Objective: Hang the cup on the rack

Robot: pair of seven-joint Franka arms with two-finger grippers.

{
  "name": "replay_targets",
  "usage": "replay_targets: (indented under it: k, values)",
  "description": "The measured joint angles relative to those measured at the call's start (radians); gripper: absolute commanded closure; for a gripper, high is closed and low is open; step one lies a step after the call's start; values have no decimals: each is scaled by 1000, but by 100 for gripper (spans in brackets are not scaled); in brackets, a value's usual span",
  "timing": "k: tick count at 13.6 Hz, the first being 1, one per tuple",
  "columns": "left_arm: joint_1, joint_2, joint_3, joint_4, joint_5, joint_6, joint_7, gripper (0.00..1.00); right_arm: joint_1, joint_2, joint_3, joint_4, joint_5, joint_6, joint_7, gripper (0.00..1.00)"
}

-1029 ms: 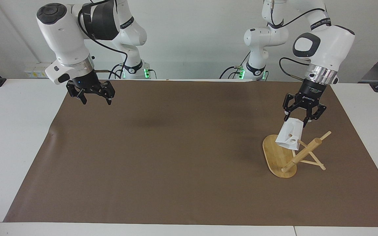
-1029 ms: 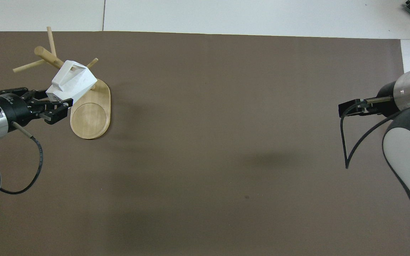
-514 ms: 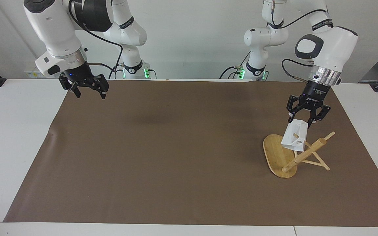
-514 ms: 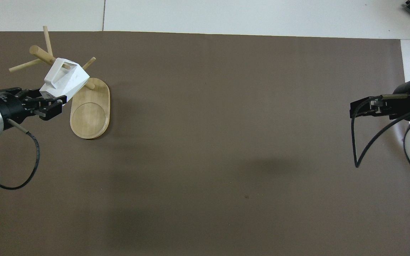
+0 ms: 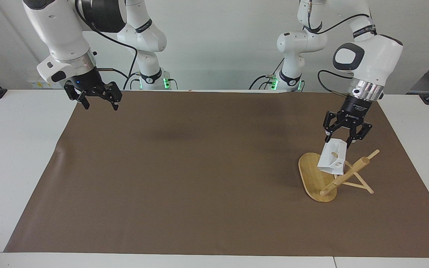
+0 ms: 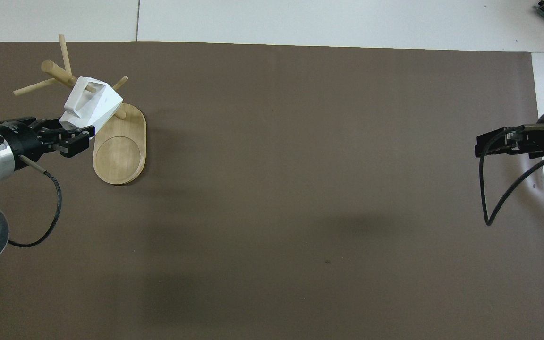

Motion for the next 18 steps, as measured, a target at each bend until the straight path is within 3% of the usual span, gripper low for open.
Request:
replay_targets:
  k: [3, 4, 7, 9, 11, 18]
  values:
    - [0, 0, -1, 0, 0, 1, -6, 96, -1, 0, -22, 4, 0, -10, -43, 0]
    - [0, 0, -1, 0, 0, 1, -6, 84, -1, 0, -30, 4, 0, -13, -53, 0]
    - [0, 0, -1, 0, 0, 1, -6, 67, -1, -1, -37, 7, 0, -14, -56, 0]
    - [0, 0, -1, 0, 0, 1, -6, 47, -1, -1, -43, 8, 0, -14, -56, 0]
    - [0, 0, -2, 0, 0, 1, -6, 0, -1, -1, -46, 9, 0, -14, -56, 0]
    - [0, 0, 0, 2, 0, 6, -6, 0, -1, -1, -72, 9, 0, -14, -56, 0]
